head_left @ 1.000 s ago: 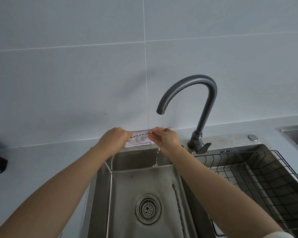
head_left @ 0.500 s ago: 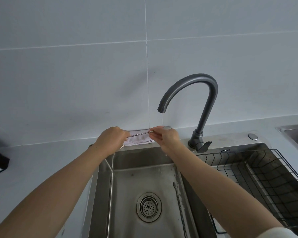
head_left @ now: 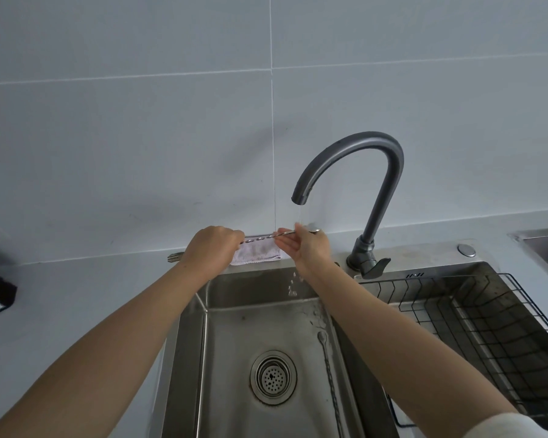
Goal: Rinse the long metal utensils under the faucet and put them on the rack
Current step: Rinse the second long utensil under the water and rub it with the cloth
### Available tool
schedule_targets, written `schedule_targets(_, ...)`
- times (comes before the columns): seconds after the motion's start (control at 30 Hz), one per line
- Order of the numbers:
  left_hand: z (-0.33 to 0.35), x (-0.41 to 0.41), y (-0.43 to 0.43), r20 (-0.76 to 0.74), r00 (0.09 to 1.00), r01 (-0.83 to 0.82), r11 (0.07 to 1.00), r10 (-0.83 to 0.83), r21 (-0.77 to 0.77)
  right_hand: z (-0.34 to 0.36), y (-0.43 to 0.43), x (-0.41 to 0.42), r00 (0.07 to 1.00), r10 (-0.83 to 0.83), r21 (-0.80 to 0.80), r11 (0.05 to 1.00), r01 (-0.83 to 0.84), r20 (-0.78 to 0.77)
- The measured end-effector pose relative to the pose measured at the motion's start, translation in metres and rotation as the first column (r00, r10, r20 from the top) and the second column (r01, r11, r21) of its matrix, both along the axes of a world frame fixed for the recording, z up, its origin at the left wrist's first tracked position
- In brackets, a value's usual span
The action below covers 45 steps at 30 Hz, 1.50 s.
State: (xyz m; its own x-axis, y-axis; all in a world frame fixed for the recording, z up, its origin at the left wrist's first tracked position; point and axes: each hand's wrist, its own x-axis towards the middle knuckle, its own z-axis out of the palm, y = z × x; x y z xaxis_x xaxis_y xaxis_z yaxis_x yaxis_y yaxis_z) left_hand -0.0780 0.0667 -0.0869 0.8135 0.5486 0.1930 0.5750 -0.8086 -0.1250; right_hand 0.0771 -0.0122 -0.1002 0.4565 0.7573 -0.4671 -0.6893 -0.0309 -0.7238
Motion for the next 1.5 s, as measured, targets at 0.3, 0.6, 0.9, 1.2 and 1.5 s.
schedule_targets(0.3,-0.007,-0.009,-0.004,0.047,0.999,0.029,0.999,-0.028,-0.033,0.005,-0.001,0.006,0.994,-0.017,-0.061,0.998,0.024,0.111)
schedule_targets(0.6,-0.011,-0.021,-0.004,0.042,0.998,-0.047,0.997,0.05,-0.059,0.004,-0.005,0.01,0.995,0.033,0.031,0.999,-0.036,0.097)
schedule_targets(0.9,-0.009,-0.022,-0.008,0.026,0.996,-0.079,0.992,0.082,-0.101,0.006,-0.004,0.004,0.997,-0.05,0.004,0.999,0.05,0.065)
schedule_targets(1.2,-0.013,-0.025,-0.005,0.015,0.986,-0.163,0.982,0.165,-0.099,0.009,-0.007,0.015,1.0,0.001,0.193,0.981,-0.007,0.03)
schedule_targets(1.5,-0.003,-0.025,0.002,-0.001,0.979,-0.204,0.973,0.205,-0.105,0.022,-0.016,0.034,0.792,0.49,-0.072,0.863,-0.501,0.363)
